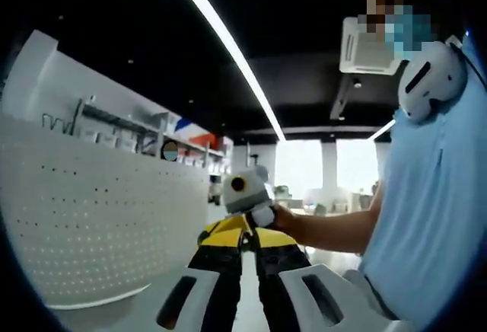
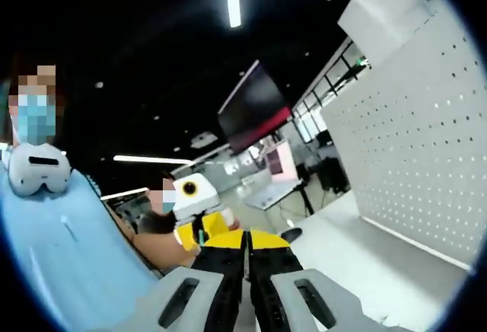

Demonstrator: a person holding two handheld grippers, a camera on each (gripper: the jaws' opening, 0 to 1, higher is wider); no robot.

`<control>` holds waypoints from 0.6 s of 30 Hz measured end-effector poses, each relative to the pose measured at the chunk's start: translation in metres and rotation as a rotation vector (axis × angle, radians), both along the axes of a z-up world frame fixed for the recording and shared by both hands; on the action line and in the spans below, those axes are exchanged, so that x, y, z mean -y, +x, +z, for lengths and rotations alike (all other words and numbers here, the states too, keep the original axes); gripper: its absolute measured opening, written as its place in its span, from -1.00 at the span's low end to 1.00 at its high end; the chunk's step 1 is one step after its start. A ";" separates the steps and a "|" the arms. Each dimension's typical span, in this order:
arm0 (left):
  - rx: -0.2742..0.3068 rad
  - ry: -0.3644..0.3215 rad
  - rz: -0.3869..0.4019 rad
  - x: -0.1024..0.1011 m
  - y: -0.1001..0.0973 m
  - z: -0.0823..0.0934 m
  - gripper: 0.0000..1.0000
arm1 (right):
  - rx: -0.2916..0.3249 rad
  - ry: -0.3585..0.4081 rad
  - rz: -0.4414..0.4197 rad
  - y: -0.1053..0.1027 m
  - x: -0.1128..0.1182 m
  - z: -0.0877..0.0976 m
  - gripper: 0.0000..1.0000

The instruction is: Insert the hook assembly into the mounting plate slot until the hook locks in place.

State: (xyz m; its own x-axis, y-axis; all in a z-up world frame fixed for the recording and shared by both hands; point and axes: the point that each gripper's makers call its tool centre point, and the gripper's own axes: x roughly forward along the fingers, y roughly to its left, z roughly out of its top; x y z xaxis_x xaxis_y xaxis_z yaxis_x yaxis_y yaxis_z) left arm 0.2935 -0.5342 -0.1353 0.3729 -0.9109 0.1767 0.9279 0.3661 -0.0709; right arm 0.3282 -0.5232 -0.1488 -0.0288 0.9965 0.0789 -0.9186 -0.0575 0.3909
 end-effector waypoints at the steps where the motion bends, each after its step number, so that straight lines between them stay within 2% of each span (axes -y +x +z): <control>1: -0.002 -0.001 -0.002 0.000 0.000 0.000 -0.88 | 0.013 0.000 0.000 -0.001 0.000 0.000 -1.00; 4: -0.006 -0.002 -0.008 0.000 -0.001 0.000 -0.88 | 0.059 0.014 0.000 -0.001 0.000 0.003 -1.00; 5: -0.006 -0.002 -0.012 0.001 -0.001 0.000 -0.88 | 0.093 0.031 -0.001 -0.002 0.001 0.005 -1.00; 9: -0.008 0.006 -0.026 0.002 -0.001 -0.001 -0.90 | 0.121 0.039 -0.002 -0.003 0.001 0.005 -1.00; 10: -0.010 0.005 -0.030 0.003 -0.002 -0.001 -0.91 | 0.158 0.060 -0.004 -0.003 0.001 0.007 -1.00; 13: -0.007 0.015 -0.040 0.004 -0.002 -0.001 -0.92 | 0.194 0.086 -0.012 -0.003 0.005 0.010 -1.00; 18: -0.007 0.052 -0.062 0.009 -0.002 -0.007 -0.94 | 0.230 0.066 -0.018 -0.004 0.009 0.009 -1.00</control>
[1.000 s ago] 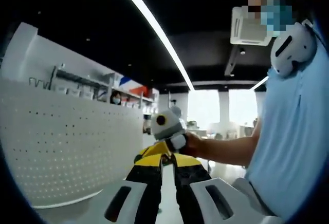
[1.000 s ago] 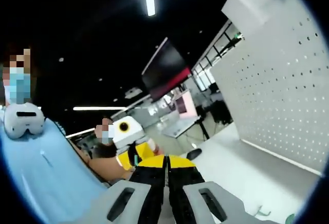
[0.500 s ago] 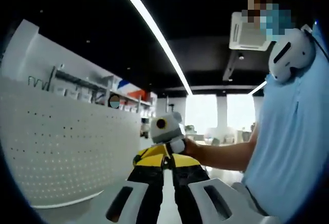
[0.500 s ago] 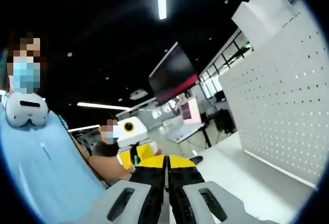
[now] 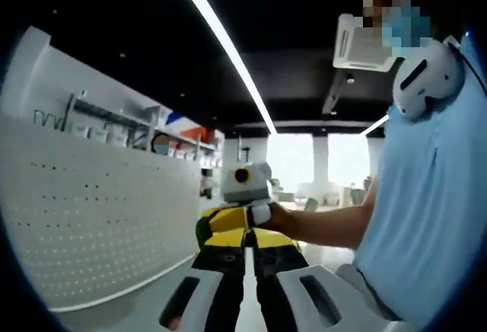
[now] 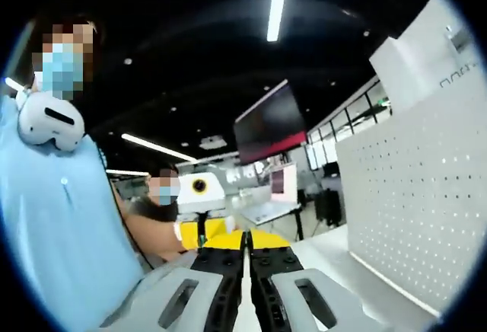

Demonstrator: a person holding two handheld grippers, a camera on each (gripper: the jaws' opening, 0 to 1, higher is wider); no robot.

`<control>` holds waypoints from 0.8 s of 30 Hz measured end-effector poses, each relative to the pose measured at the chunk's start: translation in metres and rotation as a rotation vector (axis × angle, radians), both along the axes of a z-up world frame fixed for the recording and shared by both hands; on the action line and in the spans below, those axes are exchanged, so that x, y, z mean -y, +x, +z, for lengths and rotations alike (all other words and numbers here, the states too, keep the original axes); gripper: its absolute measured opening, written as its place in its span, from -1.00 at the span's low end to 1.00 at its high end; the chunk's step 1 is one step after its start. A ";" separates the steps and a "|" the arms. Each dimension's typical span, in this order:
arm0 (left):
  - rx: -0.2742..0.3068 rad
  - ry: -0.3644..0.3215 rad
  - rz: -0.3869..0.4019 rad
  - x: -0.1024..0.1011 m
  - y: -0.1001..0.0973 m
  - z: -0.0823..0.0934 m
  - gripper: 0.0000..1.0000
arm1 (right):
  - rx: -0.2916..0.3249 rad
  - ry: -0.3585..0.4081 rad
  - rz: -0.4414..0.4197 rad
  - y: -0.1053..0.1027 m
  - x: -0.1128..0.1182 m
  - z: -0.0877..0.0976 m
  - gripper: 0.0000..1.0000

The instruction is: Insert the hook assembly into the mounting plate slot until the hook locks in place.

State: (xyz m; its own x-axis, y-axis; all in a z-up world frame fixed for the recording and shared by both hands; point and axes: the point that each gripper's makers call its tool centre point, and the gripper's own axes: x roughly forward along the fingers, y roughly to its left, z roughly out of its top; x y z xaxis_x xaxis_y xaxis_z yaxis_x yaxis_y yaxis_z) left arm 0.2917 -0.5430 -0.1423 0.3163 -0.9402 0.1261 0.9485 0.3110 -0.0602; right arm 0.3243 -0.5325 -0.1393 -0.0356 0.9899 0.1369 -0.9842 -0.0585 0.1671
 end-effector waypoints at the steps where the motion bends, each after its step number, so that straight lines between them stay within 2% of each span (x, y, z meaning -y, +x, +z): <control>1: 0.002 0.008 -0.004 0.001 0.000 -0.001 -0.94 | 0.006 -0.005 -0.003 0.000 0.001 0.000 -1.00; 6: 0.006 0.039 -0.012 0.005 0.004 -0.003 -0.95 | 0.025 -0.038 -0.041 0.004 0.007 -0.003 -1.00; 8: 0.007 0.047 -0.014 0.006 0.005 -0.004 -0.95 | 0.023 -0.045 -0.058 0.007 0.010 -0.002 -0.94; 9: 0.007 0.047 -0.015 0.006 0.006 -0.004 -0.95 | 0.050 -0.056 -0.086 0.011 0.012 -0.002 -0.92; 16: 0.008 0.063 -0.023 0.009 0.008 -0.006 -0.95 | 0.082 -0.122 -0.153 0.018 0.026 -0.005 -0.84; 18: 0.010 0.069 -0.027 0.010 0.009 -0.007 -0.95 | 0.102 -0.166 -0.191 0.023 0.031 -0.009 -0.77; 24: 0.008 0.077 -0.035 0.012 0.013 -0.008 -0.95 | 0.130 -0.215 -0.236 0.027 0.043 -0.012 -0.60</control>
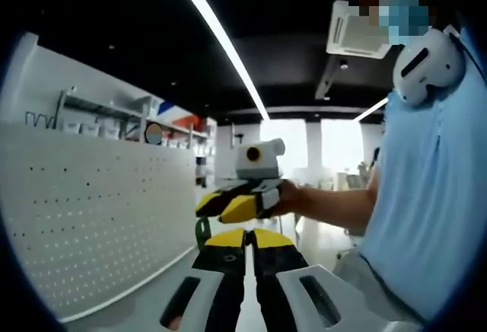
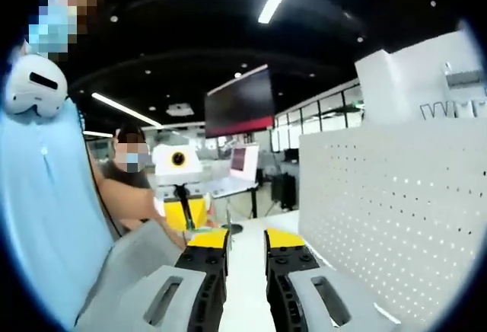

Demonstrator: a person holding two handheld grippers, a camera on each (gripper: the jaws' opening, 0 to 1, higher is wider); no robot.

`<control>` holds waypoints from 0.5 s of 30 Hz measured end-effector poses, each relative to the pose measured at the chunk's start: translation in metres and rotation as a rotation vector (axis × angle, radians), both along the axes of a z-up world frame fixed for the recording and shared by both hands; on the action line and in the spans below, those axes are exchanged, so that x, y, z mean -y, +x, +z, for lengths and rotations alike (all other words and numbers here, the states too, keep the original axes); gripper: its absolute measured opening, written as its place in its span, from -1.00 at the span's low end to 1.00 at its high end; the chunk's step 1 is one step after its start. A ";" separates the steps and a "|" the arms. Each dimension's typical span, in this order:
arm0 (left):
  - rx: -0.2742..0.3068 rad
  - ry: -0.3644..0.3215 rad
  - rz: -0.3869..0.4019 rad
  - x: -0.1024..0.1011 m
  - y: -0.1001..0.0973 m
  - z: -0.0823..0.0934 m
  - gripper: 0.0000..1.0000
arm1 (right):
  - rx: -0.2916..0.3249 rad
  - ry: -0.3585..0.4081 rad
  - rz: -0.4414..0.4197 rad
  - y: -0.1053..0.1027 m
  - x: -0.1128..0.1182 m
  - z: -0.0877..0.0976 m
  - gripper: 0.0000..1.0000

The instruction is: Insert the hook assembly into the mounting plate slot until the hook locks in place.

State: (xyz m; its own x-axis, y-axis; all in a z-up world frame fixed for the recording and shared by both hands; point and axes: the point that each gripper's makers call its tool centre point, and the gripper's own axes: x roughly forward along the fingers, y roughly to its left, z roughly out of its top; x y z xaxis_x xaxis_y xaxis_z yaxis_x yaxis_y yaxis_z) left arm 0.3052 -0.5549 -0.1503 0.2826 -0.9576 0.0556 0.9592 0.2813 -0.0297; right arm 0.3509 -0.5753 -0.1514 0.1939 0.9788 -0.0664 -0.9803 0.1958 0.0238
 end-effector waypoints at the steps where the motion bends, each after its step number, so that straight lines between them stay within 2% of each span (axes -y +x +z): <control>1: 0.000 0.001 -0.001 0.000 0.001 0.000 -0.95 | 0.001 -0.013 -0.010 0.001 0.003 -0.001 -0.56; 6: 0.005 0.012 -0.004 0.003 0.006 0.000 -0.95 | 0.021 -0.061 -0.052 0.004 0.014 -0.007 -0.46; 15: 0.013 0.023 -0.012 0.006 0.015 0.002 -0.95 | 0.030 -0.102 -0.147 0.007 0.038 -0.011 -0.29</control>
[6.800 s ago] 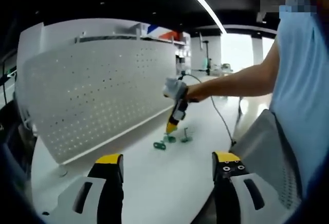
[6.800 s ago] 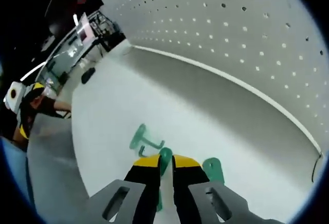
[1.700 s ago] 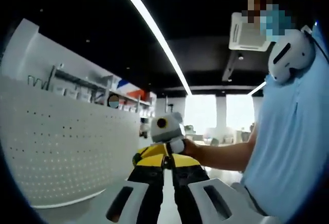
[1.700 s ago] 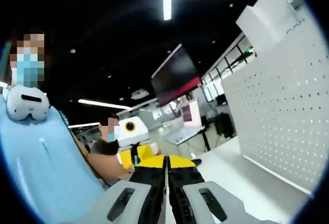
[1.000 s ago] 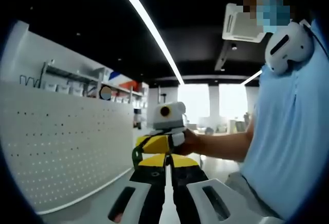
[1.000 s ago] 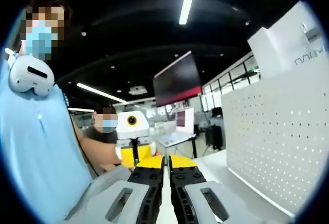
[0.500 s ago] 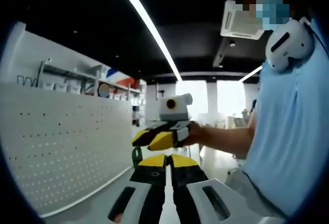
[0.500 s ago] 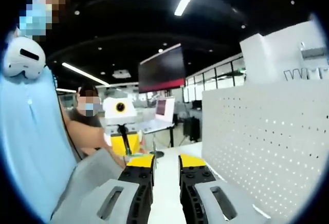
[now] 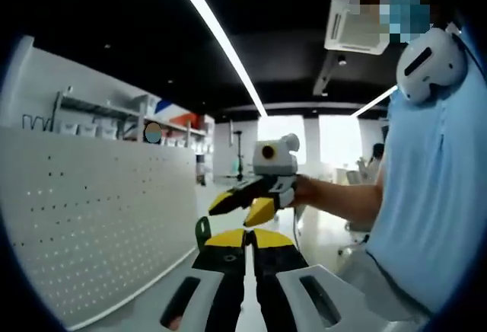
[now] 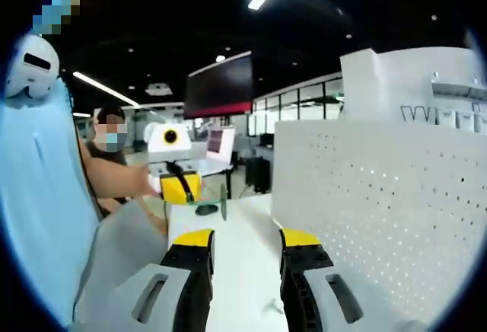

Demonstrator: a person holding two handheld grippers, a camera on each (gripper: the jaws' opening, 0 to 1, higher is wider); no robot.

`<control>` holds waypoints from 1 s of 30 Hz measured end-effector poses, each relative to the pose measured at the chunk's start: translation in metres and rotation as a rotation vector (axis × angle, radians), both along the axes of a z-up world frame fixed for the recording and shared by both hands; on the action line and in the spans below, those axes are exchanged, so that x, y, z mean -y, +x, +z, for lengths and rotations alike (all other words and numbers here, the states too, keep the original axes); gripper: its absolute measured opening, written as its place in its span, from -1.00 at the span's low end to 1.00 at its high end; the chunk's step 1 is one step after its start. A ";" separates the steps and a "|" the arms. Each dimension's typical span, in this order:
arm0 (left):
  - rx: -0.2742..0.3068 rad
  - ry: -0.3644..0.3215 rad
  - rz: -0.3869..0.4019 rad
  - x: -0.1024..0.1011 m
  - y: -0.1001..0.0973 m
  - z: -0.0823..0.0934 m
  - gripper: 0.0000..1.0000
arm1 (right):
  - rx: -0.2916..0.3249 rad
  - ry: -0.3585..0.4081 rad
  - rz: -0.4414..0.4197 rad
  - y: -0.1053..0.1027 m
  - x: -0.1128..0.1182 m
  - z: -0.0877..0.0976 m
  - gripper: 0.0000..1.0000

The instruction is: Insert the hook assembly into the mounting plate slot until the hook locks in place.

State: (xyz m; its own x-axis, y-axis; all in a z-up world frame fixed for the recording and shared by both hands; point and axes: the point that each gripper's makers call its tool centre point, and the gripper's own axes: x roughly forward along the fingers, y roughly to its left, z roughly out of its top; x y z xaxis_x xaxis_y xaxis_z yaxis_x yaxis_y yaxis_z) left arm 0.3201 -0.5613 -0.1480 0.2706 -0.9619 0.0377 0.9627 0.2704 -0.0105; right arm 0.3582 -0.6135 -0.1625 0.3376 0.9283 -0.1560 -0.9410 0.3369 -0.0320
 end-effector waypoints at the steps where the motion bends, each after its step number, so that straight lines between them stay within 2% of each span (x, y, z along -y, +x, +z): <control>1: 0.000 -0.001 -0.001 0.000 0.001 0.000 -0.95 | 0.000 -0.001 -0.003 0.000 0.002 0.000 -0.28; 15: 0.010 0.016 -0.007 0.006 0.022 0.001 -0.95 | -0.014 -0.015 -0.163 0.012 0.030 0.000 0.18; 18: 0.014 0.020 -0.003 0.005 0.031 0.002 -0.95 | -0.018 -0.007 -0.185 0.012 0.034 0.001 0.36; 24: 0.022 0.033 0.005 0.002 0.050 0.007 -0.95 | -0.015 0.001 -0.219 0.013 0.041 0.005 0.48; 30: 0.044 0.052 0.002 0.002 0.071 0.017 -0.95 | -0.018 0.014 -0.263 0.016 0.048 0.010 0.69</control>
